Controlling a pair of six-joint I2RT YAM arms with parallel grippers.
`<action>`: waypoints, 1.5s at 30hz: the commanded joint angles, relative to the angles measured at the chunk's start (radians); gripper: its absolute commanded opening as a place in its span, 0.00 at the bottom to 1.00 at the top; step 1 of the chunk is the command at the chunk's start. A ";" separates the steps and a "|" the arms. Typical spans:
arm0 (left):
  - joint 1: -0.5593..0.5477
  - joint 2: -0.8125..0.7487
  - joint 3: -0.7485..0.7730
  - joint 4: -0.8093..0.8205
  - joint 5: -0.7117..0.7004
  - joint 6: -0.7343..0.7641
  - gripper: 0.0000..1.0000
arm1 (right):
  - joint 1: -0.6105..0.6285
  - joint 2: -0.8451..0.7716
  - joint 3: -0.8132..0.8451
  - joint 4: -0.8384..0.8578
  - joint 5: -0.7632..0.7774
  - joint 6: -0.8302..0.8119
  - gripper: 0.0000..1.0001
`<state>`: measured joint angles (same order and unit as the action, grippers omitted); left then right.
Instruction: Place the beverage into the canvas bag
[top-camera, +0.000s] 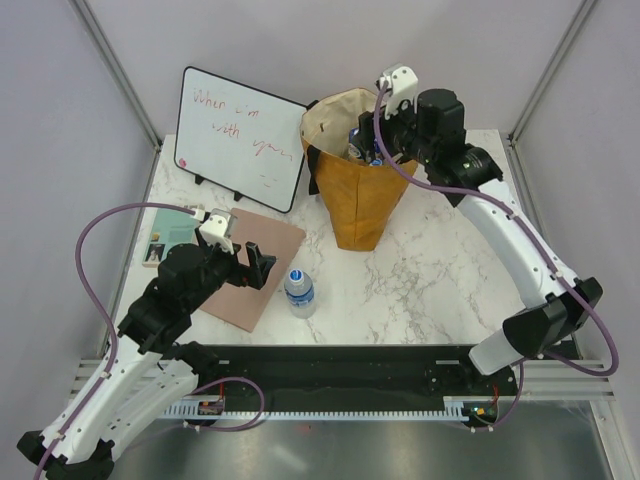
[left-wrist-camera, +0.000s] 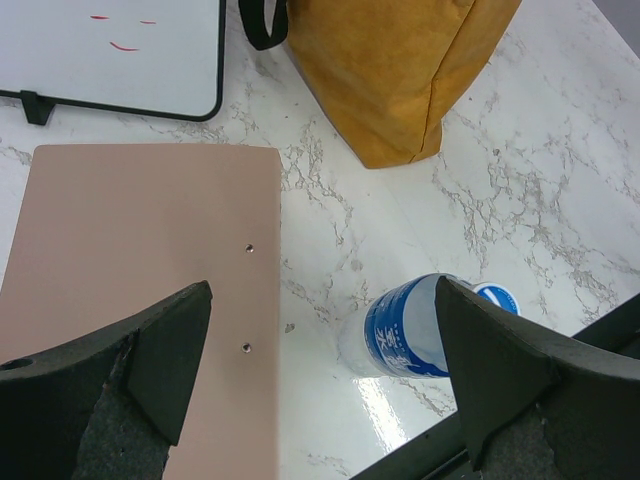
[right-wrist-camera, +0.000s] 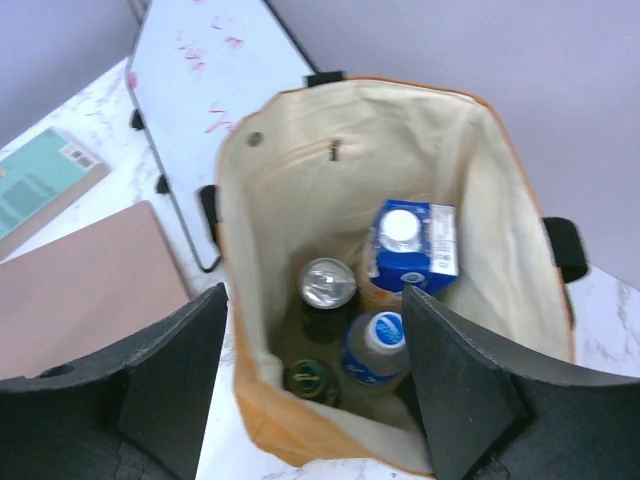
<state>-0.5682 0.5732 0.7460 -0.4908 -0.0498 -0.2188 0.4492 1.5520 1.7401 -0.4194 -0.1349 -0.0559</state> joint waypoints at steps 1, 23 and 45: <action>-0.002 -0.012 0.000 0.034 -0.002 0.025 1.00 | 0.103 -0.070 0.006 -0.042 0.049 0.016 0.79; -0.002 -0.059 0.108 -0.129 -0.283 -0.102 1.00 | 0.534 -0.130 -0.379 0.079 0.129 0.140 0.98; -0.002 -0.156 0.398 -0.289 -0.297 -0.192 1.00 | 0.634 -0.110 -0.490 0.120 0.118 0.087 0.98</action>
<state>-0.5690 0.4133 1.1522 -0.7761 -0.3244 -0.3847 1.0725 1.4479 1.2568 -0.3412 -0.0044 0.0433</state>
